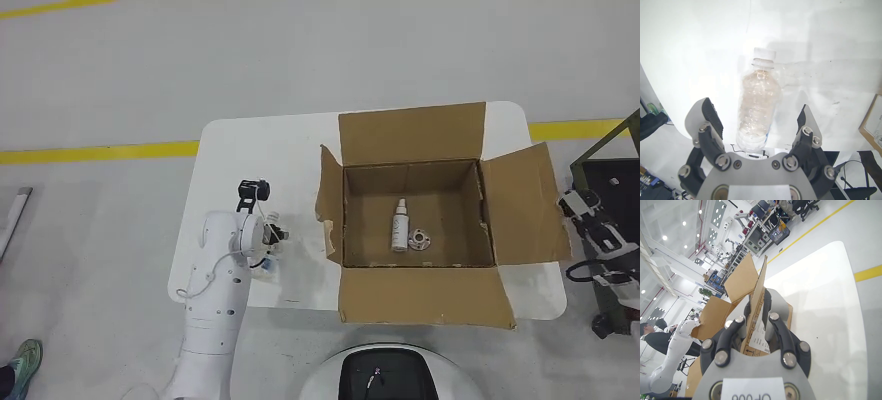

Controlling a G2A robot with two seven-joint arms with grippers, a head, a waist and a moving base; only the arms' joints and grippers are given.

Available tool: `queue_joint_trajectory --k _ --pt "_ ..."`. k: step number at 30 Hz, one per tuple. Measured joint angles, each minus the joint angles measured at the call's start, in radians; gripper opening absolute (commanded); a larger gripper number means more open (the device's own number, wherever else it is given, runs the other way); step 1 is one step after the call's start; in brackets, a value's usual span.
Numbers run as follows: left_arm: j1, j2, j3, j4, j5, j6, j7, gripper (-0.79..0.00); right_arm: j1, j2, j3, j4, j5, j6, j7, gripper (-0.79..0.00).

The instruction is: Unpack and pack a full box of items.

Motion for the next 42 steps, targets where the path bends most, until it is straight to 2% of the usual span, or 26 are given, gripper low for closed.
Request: queue_joint_trajectory --k 5,6,7,9,10,11,14,18,25,38,40,42 --pt "0.002 0.004 -0.008 -0.063 0.005 0.000 0.001 0.000 -0.016 -0.002 0.050 -0.083 -0.016 -0.033 -0.051 0.000" --pt "0.004 0.005 -0.010 -0.075 0.007 0.003 0.005 0.000 -0.022 -0.003 0.062 -0.114 -0.022 -0.046 -0.060 -0.055" --pt "0.005 0.005 -0.011 -0.083 0.009 0.006 0.007 0.000 -0.028 -0.003 0.069 -0.139 -0.029 -0.057 -0.064 -0.289" --pt "0.007 0.006 -0.017 -0.102 0.007 0.019 0.013 0.000 -0.043 -0.004 0.077 -0.201 -0.044 -0.070 -0.064 -0.693" --pt "0.008 0.006 -0.021 -0.108 0.006 0.024 0.014 0.000 -0.049 -0.005 0.076 -0.228 -0.052 -0.069 -0.057 -0.757" --pt "0.009 0.007 -0.024 -0.114 0.005 0.029 0.016 0.000 -0.054 -0.005 0.072 -0.257 -0.062 -0.066 -0.045 -0.785" --pt "0.009 0.008 -0.028 -0.121 0.006 0.032 0.020 0.000 -0.061 -0.005 0.035 -0.341 -0.116 -0.044 -0.002 -0.785" --pt "0.009 0.008 -0.027 -0.120 0.006 0.032 0.020 0.000 -0.036 -0.007 -0.065 -0.397 -0.266 0.038 0.056 -0.785" --pt "0.009 0.008 -0.027 -0.120 0.006 0.032 0.020 0.000 0.067 -0.014 -0.256 -0.342 -0.530 0.192 0.074 -0.785" --pt "0.009 0.008 -0.027 -0.120 0.006 0.032 0.020 0.000 0.071 -0.013 -0.258 -0.355 -0.551 0.199 0.082 -0.785" --pt "0.009 0.008 -0.027 -0.120 0.006 0.032 0.020 0.000 0.081 -0.013 -0.272 -0.376 -0.606 0.240 0.109 -0.785" --pt "0.009 0.008 -0.027 -0.120 0.006 0.032 0.020 0.000 0.111 -0.014 -0.303 -0.404 -0.690 0.339 0.170 -0.785"
